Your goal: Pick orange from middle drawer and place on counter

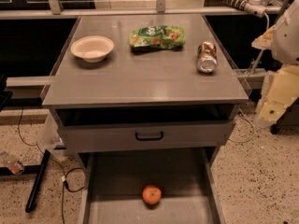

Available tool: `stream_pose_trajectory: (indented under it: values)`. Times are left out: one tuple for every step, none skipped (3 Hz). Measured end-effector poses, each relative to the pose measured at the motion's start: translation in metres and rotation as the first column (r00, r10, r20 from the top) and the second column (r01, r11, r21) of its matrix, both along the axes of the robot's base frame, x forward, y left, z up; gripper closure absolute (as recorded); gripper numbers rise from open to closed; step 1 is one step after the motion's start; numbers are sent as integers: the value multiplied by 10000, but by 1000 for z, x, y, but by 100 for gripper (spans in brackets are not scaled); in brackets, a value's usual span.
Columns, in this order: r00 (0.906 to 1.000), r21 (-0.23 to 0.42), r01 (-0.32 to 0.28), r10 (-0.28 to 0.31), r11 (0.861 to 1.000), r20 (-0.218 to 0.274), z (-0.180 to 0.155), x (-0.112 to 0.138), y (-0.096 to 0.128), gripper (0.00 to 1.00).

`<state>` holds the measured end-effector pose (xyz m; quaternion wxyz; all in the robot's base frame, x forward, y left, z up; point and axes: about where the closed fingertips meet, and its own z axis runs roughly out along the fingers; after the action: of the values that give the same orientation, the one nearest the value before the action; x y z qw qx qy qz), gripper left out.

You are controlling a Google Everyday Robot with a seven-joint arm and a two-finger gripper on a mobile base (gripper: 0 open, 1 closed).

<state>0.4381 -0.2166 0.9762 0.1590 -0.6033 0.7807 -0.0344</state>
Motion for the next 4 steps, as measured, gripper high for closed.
stream_pose_trajectory:
  values:
    - [9999,25,-84,83,10000,76,-1,-1,2,0]
    - [9985,434,-545,547,9976,-43,-30,-12,11,0]
    - [9931,1086,-1058,1106,9884,-391,-90,-32,20,0]
    - [9841,1963,-1609,1724,9673,-426,-150,-48,30,0]
